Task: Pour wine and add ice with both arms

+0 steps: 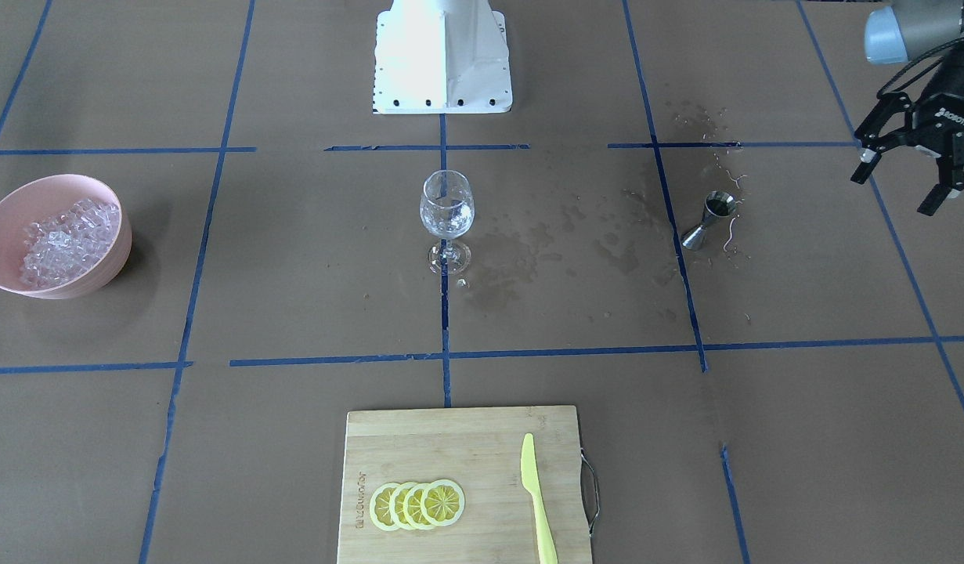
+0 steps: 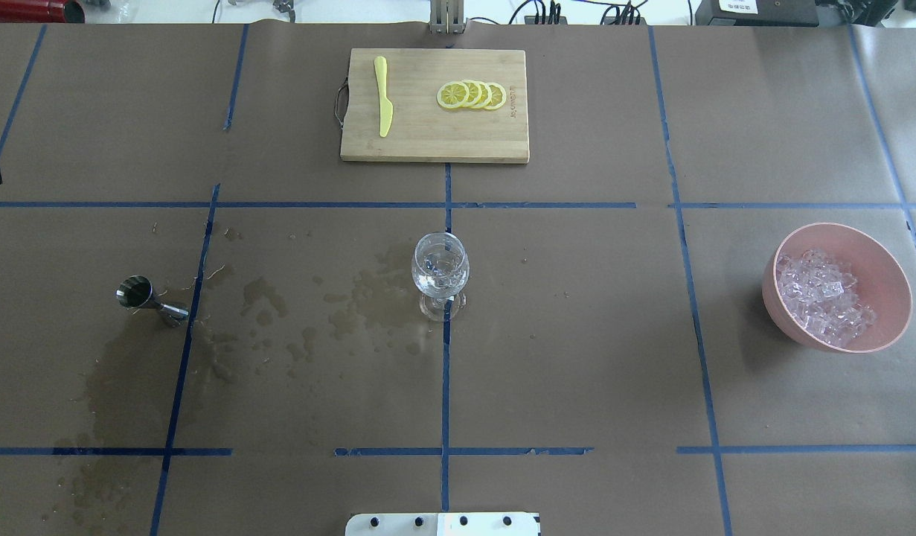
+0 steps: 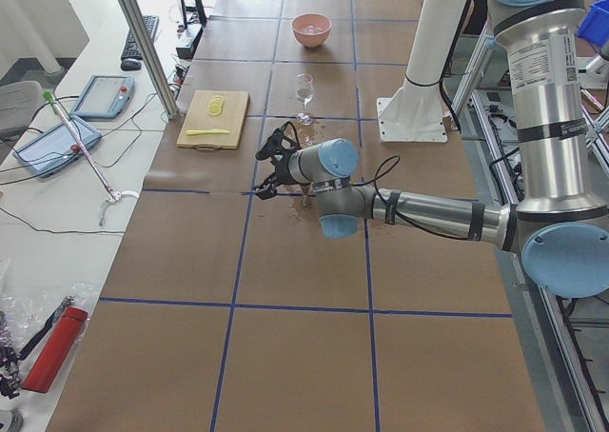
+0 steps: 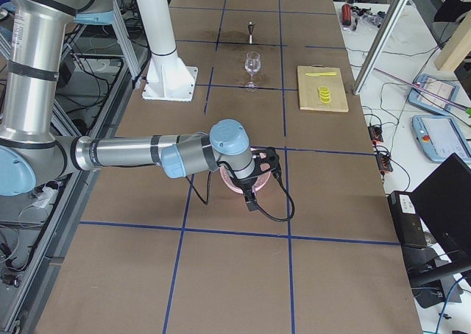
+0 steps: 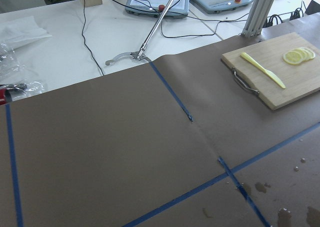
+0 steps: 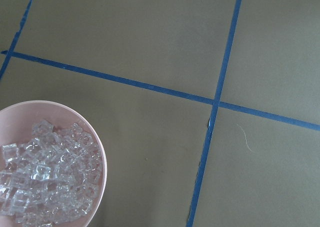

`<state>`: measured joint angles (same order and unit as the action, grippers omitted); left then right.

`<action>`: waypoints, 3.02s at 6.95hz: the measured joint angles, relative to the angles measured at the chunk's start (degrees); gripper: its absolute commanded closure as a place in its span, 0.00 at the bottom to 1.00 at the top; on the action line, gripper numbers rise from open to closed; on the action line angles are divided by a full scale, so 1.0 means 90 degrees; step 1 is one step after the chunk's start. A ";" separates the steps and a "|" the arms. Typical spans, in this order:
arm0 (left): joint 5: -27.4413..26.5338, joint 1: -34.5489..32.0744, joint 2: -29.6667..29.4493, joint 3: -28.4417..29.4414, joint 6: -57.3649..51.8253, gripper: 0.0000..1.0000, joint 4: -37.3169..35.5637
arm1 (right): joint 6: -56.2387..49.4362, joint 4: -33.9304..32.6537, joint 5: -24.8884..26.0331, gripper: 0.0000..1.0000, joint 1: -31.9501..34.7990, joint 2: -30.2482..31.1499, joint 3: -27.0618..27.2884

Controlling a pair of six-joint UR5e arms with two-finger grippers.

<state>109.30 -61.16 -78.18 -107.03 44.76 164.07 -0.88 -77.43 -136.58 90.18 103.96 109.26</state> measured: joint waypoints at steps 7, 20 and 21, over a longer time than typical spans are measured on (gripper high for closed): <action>-0.6730 0.4588 0.0140 0.0142 0.1186 0.00 0.0107 | 0.0000 0.0000 0.0000 0.00 0.0000 0.0012 0.0026; -0.8151 0.5804 -0.0472 0.1505 0.1800 0.46 0.0146 | 0.0010 -0.0010 -0.0010 0.00 0.0000 0.0021 0.0007; -0.8151 0.5871 -0.0473 0.1505 0.1802 0.46 0.0148 | 0.0010 -0.0010 -0.0010 0.00 0.0000 0.0022 0.0000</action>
<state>35.94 -8.32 -82.44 -93.48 60.99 165.40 -0.79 -77.52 -136.67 90.18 104.15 109.25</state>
